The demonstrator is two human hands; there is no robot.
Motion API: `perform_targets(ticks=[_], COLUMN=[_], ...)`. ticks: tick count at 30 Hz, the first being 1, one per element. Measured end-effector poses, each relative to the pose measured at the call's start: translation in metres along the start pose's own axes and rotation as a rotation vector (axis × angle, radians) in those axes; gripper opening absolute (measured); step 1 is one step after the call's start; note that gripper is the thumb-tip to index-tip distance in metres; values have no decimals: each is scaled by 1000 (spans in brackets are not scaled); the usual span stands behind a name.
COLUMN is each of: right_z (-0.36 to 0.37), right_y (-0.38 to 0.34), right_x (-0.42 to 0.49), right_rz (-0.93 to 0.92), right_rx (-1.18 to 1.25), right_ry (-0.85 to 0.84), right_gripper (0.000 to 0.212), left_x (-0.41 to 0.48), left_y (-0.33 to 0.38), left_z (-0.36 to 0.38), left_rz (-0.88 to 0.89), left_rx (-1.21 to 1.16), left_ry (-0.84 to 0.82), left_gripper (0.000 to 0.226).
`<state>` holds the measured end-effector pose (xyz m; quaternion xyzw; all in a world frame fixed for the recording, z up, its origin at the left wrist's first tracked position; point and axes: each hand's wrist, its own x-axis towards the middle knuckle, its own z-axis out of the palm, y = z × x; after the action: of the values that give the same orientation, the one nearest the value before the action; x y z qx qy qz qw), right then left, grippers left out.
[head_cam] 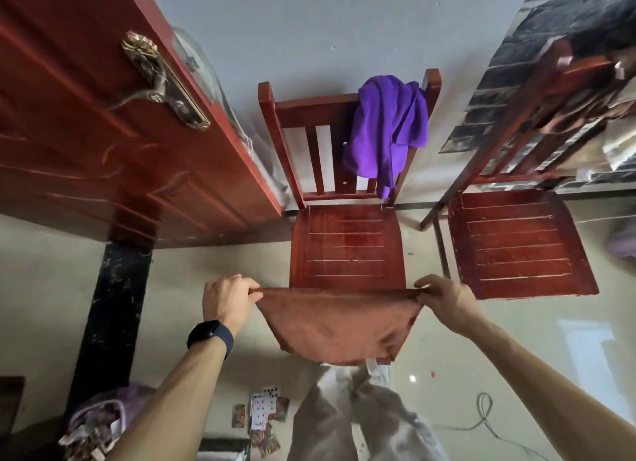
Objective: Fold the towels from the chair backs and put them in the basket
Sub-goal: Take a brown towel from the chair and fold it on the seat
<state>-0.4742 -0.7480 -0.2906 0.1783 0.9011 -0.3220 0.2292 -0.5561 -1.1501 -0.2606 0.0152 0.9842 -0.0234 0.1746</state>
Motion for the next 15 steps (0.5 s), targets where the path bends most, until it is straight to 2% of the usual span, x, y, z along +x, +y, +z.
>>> perform_targets(ticks=[3, 6, 11, 15], right_z=[19, 42, 73, 91], right_y=[4, 14, 21, 30], right_x=[48, 101, 190, 259], right_rz=[165, 293, 408, 394], right_rx=[248, 341, 427, 518], right_ry=[57, 176, 310, 370], right_gripper=[21, 18, 23, 27], left_x=[50, 105, 196, 260], left_y=[5, 13, 34, 49], left_z=[30, 68, 119, 144], left_rz=[-45, -37, -90, -105], left_rx=[-134, -224, -421, -515], left_ry=[-38, -79, -69, -44], left_gripper=[14, 15, 17, 17])
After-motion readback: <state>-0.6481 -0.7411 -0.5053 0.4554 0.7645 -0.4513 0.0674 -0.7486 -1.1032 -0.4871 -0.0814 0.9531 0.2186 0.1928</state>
